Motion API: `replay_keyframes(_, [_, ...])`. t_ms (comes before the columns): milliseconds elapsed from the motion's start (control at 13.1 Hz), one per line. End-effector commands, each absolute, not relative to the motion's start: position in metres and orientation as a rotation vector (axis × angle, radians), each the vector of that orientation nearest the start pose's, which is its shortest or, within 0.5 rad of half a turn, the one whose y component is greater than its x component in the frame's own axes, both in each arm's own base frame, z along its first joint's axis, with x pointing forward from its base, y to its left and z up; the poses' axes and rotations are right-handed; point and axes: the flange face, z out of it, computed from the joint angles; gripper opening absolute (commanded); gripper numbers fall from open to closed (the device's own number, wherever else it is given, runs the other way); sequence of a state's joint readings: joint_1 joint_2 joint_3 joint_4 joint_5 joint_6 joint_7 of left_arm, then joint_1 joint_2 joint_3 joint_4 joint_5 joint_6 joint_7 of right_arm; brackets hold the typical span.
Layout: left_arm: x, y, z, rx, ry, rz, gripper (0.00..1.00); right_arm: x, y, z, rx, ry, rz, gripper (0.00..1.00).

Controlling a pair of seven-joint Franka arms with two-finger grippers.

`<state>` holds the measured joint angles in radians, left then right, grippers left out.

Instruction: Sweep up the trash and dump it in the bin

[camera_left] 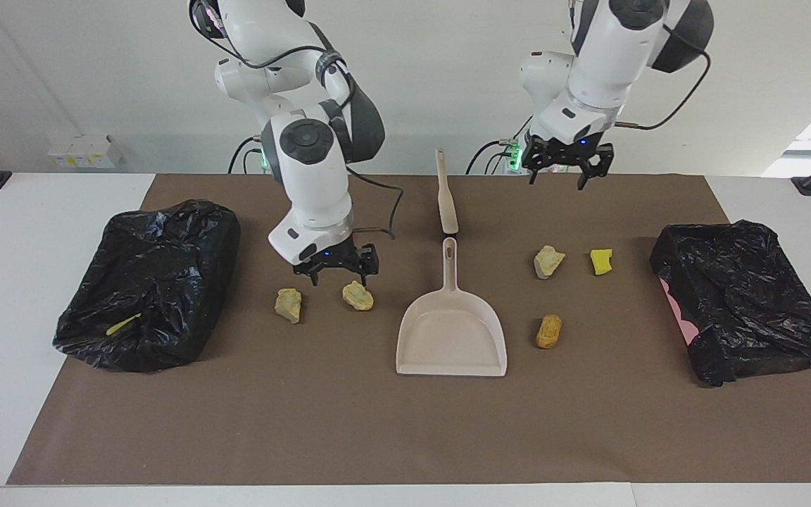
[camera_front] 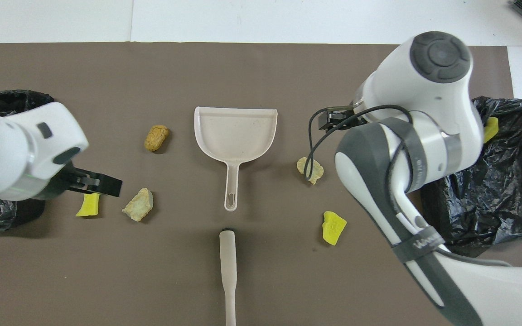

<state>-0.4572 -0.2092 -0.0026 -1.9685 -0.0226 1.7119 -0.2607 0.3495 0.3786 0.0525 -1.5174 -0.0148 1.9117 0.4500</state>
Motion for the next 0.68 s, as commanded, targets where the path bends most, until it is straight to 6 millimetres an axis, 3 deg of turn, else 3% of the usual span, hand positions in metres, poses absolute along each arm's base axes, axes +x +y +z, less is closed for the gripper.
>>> replay_keyframes(0, [0.386,-0.24,0.537,-3.151,0.26,0.084,1.0,0.617,0.288,0.438,-3.105,0.169,-0.009,1.0])
replay_keyframes(152, [0.36,-0.262,0.523,-3.177,0.272,0.116,1.0,0.605,0.33,0.423,-3.087,0.24,-0.012,1.0])
replay_keyframes(304, [0.332,-0.266,0.517,-3.204,0.318,0.149,1.0,0.591,0.373,0.402,-3.08,0.292,-0.015,1.0])
replay_keyframes(609, [0.286,-0.288,0.482,-3.151,0.37,0.238,1.0,0.563,0.43,0.369,-3.077,0.345,-0.017,1.0])
